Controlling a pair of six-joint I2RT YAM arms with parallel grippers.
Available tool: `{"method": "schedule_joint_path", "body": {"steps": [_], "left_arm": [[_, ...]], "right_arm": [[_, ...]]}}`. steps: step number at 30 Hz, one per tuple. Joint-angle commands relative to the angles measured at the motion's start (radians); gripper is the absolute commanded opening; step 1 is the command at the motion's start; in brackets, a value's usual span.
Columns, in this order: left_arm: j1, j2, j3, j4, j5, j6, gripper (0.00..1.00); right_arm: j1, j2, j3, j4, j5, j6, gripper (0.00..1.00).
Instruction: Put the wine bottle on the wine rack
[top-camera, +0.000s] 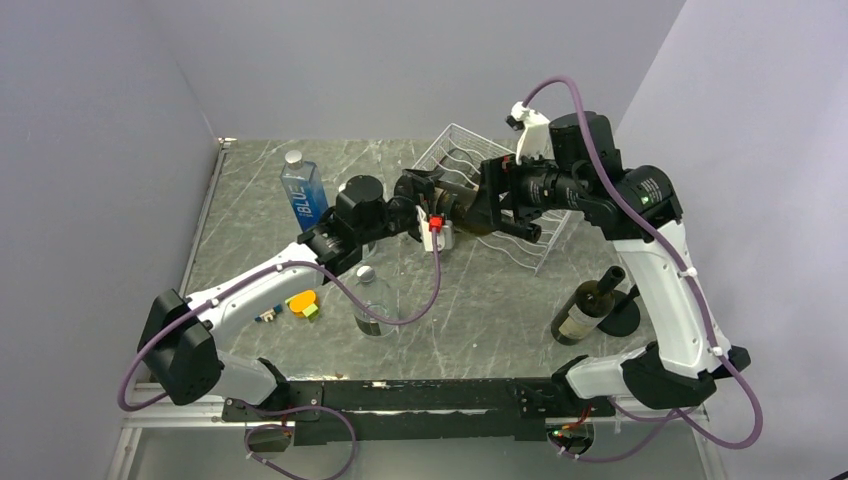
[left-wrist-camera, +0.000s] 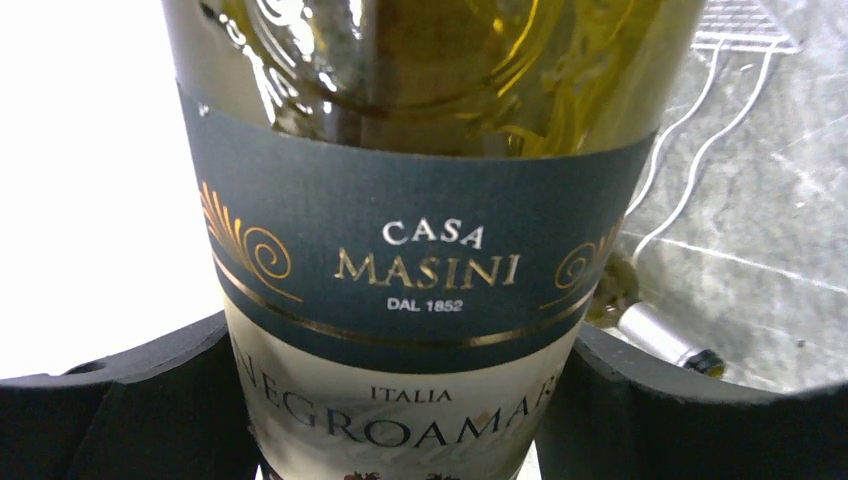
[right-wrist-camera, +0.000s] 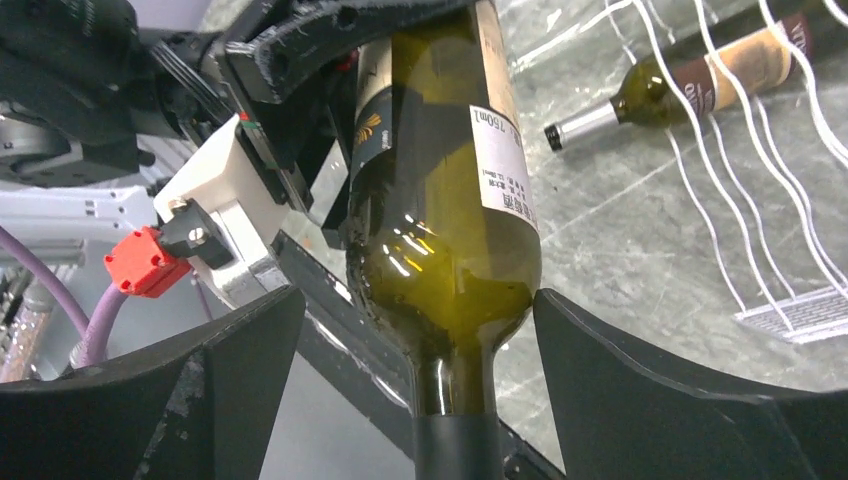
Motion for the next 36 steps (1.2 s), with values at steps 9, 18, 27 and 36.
{"method": "schedule_joint_path", "body": {"steps": [9, 18, 27, 36], "left_arm": [[-0.009, 0.010, -0.036, 0.349, -0.034, 0.208, 0.01], [0.000, 0.040, -0.007, 0.361, -0.075, 0.222, 0.01], [0.002, 0.051, 0.023, 0.350, -0.101, 0.206, 0.01], [0.009, 0.061, 0.035, 0.368, -0.129, 0.166, 0.01]], "right_arm": [[0.001, 0.003, -0.064, -0.116, -0.039, -0.080, 0.89], [0.008, 0.023, -0.147, -0.106, -0.049, -0.093, 0.72], [0.021, 0.024, -0.223, -0.061, -0.015, -0.062, 0.49], [0.022, 0.044, -0.220, -0.057, 0.032, -0.055, 0.00]]}}
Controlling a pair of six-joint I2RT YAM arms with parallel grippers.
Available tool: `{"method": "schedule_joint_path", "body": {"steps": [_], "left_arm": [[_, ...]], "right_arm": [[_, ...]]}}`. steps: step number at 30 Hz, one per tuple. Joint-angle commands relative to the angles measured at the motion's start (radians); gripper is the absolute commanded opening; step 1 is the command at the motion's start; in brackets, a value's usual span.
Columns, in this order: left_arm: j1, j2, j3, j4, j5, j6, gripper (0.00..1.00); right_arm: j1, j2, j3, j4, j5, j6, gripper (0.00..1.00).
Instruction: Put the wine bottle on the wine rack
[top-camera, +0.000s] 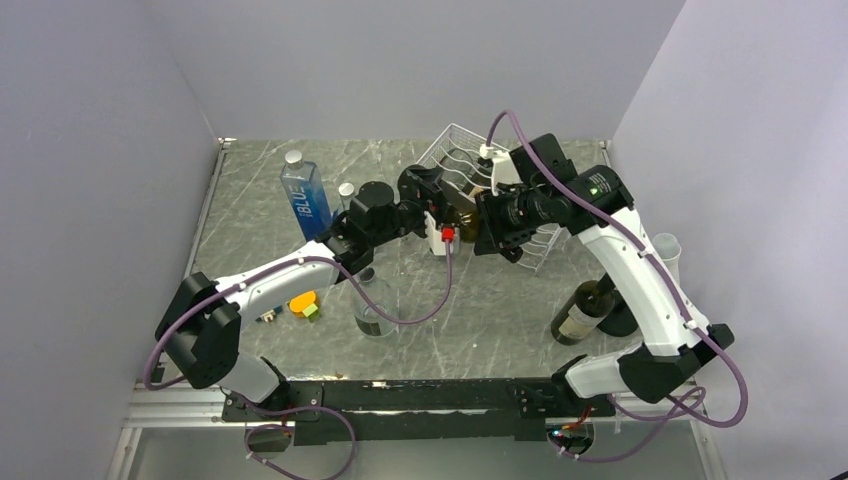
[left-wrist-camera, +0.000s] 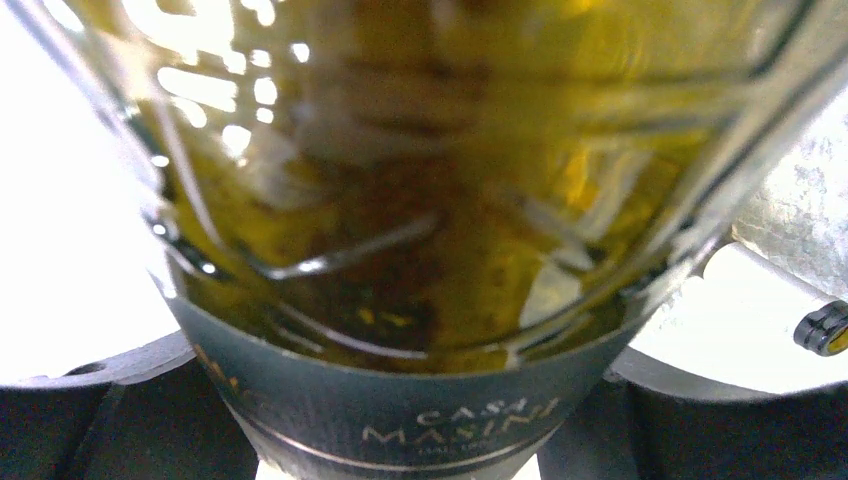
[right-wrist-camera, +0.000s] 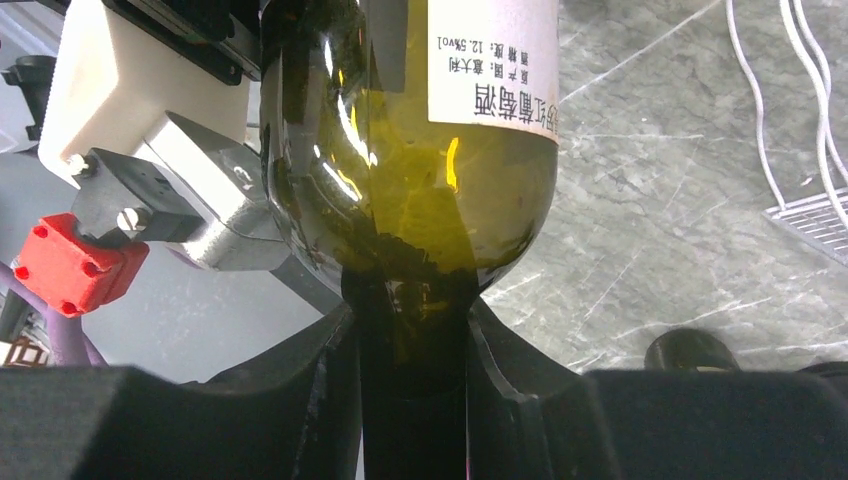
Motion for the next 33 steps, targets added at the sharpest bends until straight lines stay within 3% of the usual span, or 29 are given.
{"method": "schedule_joint_path", "body": {"steps": [1, 2, 4, 5, 6, 8, 15, 21, 27, 33], "left_arm": [[0.006, -0.043, 0.084, 0.229, -0.018, -0.080, 0.01], [0.006, -0.043, 0.075, 0.244, -0.021, -0.080, 0.06], [0.006, -0.045, 0.061, 0.270, -0.028, -0.076, 0.43], [0.006, -0.044, 0.052, 0.288, -0.037, -0.078, 0.56], [0.006, -0.044, 0.042, 0.303, -0.044, -0.078, 0.63], [0.006, -0.045, 0.033, 0.304, -0.053, -0.067, 0.97], [0.006, -0.053, -0.011, 0.276, -0.087, -0.030, 0.99], [0.006, -0.056, -0.051, 0.377, -0.181, -0.046, 0.99], [0.006, -0.088, -0.001, 0.321, -0.219, -0.248, 0.99], [0.006, -0.125, 0.110, 0.185, -0.304, -0.586, 0.99]], "right_arm": [[0.008, 0.005, 0.002, 0.043, 0.050, 0.018, 0.00], [0.009, 0.000, 0.001, 0.057, 0.063, 0.025, 0.00], [0.009, -0.011, 0.003, 0.081, 0.082, 0.043, 0.00], [0.010, -0.017, 0.007, 0.092, 0.099, 0.055, 0.00], [0.011, -0.023, 0.009, 0.103, 0.112, 0.065, 0.00], [0.013, -0.037, 0.018, 0.127, 0.140, 0.087, 0.00], [0.011, -0.156, 0.038, 0.270, 0.359, 0.248, 0.00], [0.011, -0.184, 0.055, 0.311, 0.436, 0.295, 0.00], [0.012, -0.257, -0.132, 0.426, 0.447, 0.328, 0.00], [0.013, -0.308, -0.328, 0.517, 0.429, 0.346, 0.00]]}}
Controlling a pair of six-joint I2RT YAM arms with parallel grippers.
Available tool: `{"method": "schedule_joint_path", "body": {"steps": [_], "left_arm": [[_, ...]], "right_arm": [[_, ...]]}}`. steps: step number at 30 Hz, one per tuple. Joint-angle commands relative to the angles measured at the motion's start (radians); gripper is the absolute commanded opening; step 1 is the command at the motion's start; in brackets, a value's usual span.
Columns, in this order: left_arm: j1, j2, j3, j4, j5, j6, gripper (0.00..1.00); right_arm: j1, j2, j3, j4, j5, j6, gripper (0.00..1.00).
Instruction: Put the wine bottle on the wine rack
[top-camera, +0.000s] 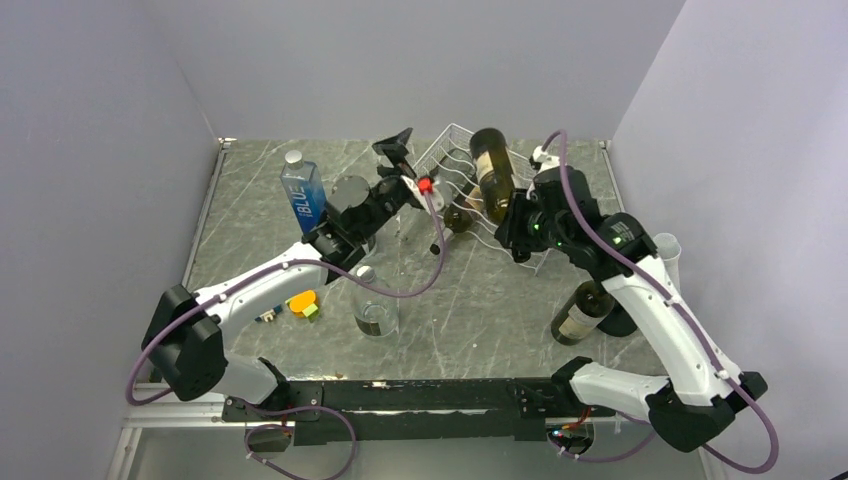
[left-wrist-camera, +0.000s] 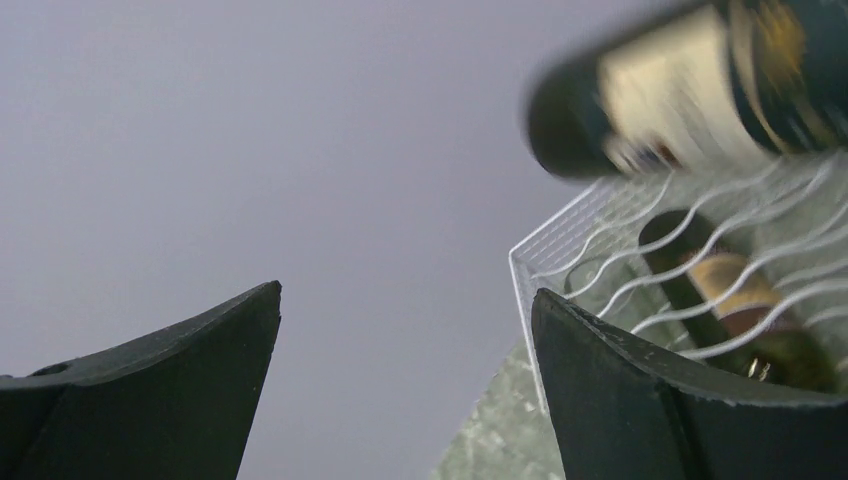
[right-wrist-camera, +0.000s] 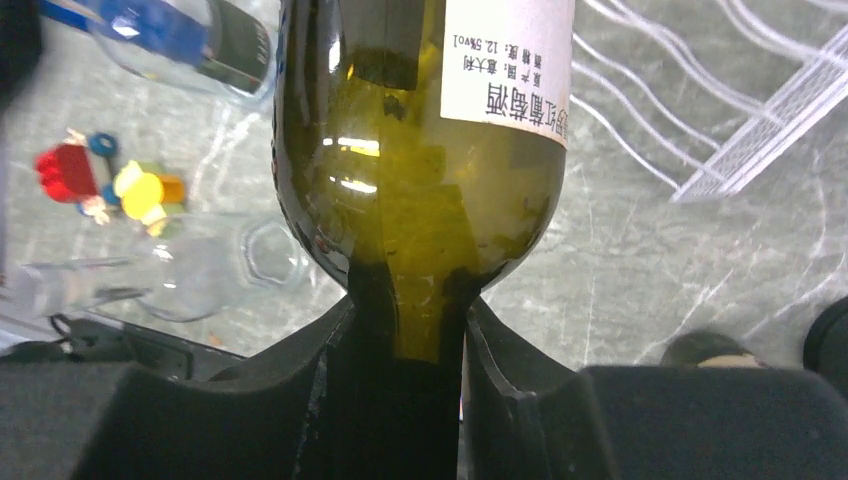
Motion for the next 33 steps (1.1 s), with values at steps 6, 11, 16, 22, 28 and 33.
{"method": "schedule_joint_path", "body": {"steps": [6, 11, 16, 22, 28, 33], "left_arm": [[0.000, -0.058, 0.299, -0.296, -0.211, -0.522, 0.99], [0.000, -0.125, 0.277, -0.306, -0.190, -0.652, 0.99], [-0.001, -0.154, 0.355, -0.473, -0.204, -0.788, 0.99], [0.000, -0.233, 0.412, -0.694, -0.216, -1.018, 0.99], [0.000, -0.334, 0.398, -0.830, -0.176, -1.201, 0.99], [-0.001, -0.414, 0.334, -0.908, -0.134, -1.193, 0.99]], "right_arm": [[0.009, -0.059, -0.143, 0.236, 0.031, 0.021, 0.00], [0.025, -0.063, -0.194, 0.259, 0.031, 0.014, 0.00], [0.074, -0.055, -0.225, 0.264, 0.047, 0.006, 0.00], [0.169, -0.043, -0.234, 0.237, 0.098, 0.036, 0.00], [0.272, -0.064, -0.321, 0.252, 0.188, 0.166, 0.00], [0.326, -0.078, -0.401, 0.257, 0.199, 0.250, 0.00]]}}
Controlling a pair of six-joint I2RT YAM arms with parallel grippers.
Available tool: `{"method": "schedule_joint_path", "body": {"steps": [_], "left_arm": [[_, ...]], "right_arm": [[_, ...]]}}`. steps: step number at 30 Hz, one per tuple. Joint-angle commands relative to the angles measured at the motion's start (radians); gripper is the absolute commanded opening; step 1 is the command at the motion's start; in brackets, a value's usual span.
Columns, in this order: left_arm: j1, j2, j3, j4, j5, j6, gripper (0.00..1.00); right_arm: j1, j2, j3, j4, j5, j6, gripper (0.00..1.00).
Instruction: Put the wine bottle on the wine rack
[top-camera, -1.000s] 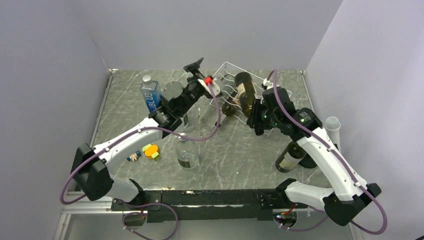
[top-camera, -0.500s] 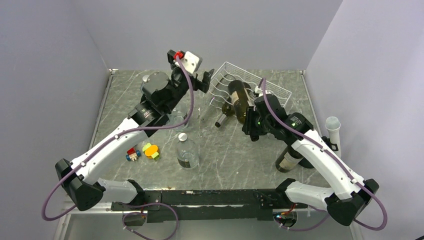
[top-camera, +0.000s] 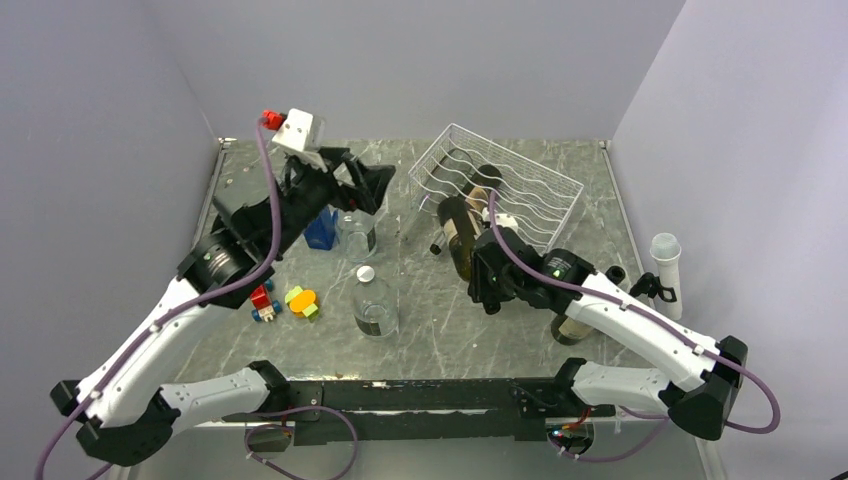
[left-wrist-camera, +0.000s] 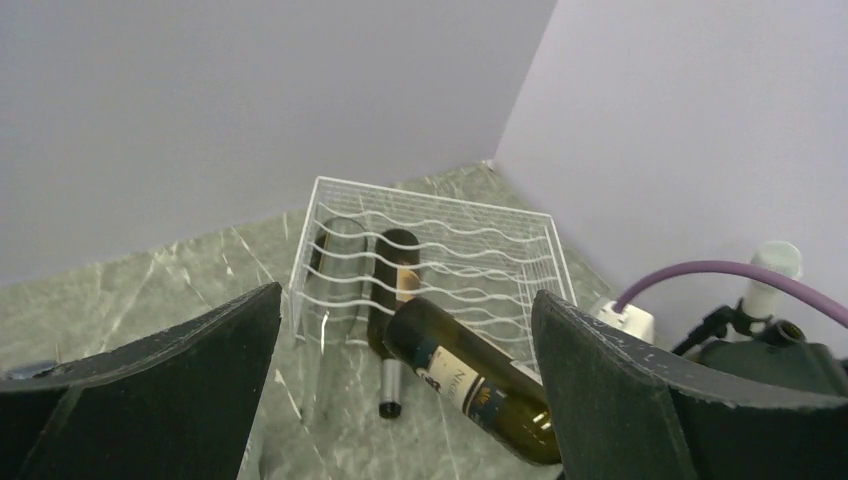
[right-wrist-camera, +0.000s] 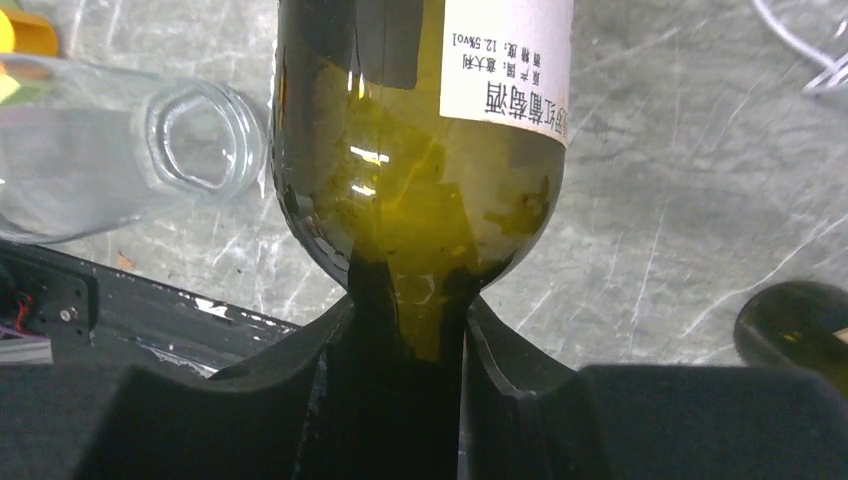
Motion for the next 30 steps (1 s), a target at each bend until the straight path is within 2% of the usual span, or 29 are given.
{"method": "schedule_joint_path", "body": {"steps": [1, 4, 7, 14, 20, 30], "left_arm": [[0.000, -0.064, -0.025, -0.099, 0.039, 0.002, 0.99], [0.000, -0.062, 0.019, -0.206, -0.071, 0.072, 0.99], [-0.001, -0.070, 0.007, -0.250, -0.089, 0.067, 0.99], [-0.001, -0.168, -0.093, -0.193, -0.095, 0.014, 0.99], [0.000, -0.278, -0.202, -0.083, -0.116, 0.024, 0.99], [0.000, -0.281, -0.168, -0.128, -0.127, -0.036, 0.99]], "right_arm": [[0.025, -0.063, -0.022, 0.137, 0.065, 0.099, 0.00], [0.026, -0.050, 0.007, 0.104, 0.111, 0.082, 0.00], [0.025, -0.058, -0.048, 0.163, 0.141, 0.065, 0.00], [0.023, -0.069, -0.124, 0.257, 0.082, -0.007, 0.00], [0.011, -0.092, -0.176, 0.205, 0.092, -0.015, 0.00], [-0.112, -0.137, -0.339, 0.344, 0.048, -0.043, 0.00]]}}
